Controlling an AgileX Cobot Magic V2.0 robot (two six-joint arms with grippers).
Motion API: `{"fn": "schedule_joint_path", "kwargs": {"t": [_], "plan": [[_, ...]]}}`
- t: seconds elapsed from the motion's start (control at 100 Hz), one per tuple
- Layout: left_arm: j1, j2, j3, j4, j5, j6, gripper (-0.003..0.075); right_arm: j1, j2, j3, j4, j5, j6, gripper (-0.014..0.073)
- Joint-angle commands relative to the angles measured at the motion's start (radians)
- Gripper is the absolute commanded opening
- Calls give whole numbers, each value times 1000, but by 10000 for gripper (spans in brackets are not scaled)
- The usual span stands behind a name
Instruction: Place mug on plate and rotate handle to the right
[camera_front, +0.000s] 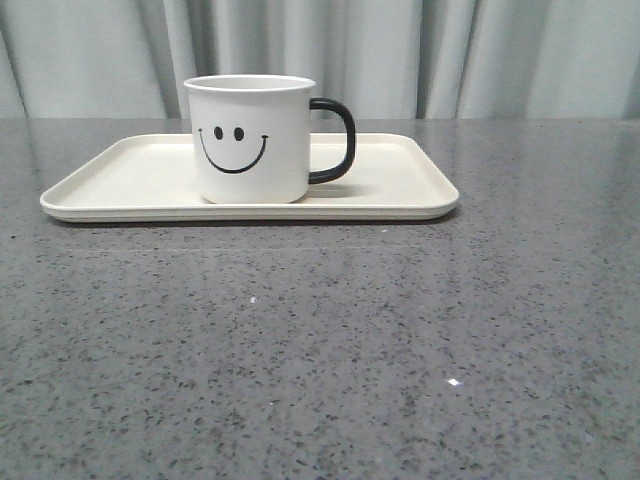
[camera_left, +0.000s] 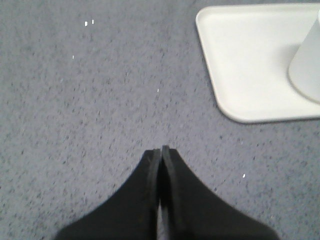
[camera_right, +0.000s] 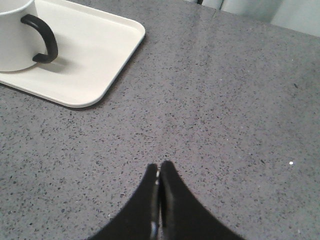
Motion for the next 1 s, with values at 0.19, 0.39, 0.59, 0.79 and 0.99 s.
{"fn": "schedule_joint_path", "kwargs": {"t": [0.19,0.39,0.59,0.79,0.99], "plan": [[8,-210,241,39,-428,4,-20,-5,-1,-24,11,-56,1,-67],[102,-377,389,39,-446,25,-20,-5,-1,-24,11,-56,1,-67],[192,-511,496,33,-453,25,-20,-5,-1,-24,11,-56,1,-67],[228,-584,574,-13,-455,28,-20,-5,-1,-24,11,-56,1,-67],[228,-584,636,-26,-524,28,-20,-5,-1,-24,11,-55,1,-67]]}}
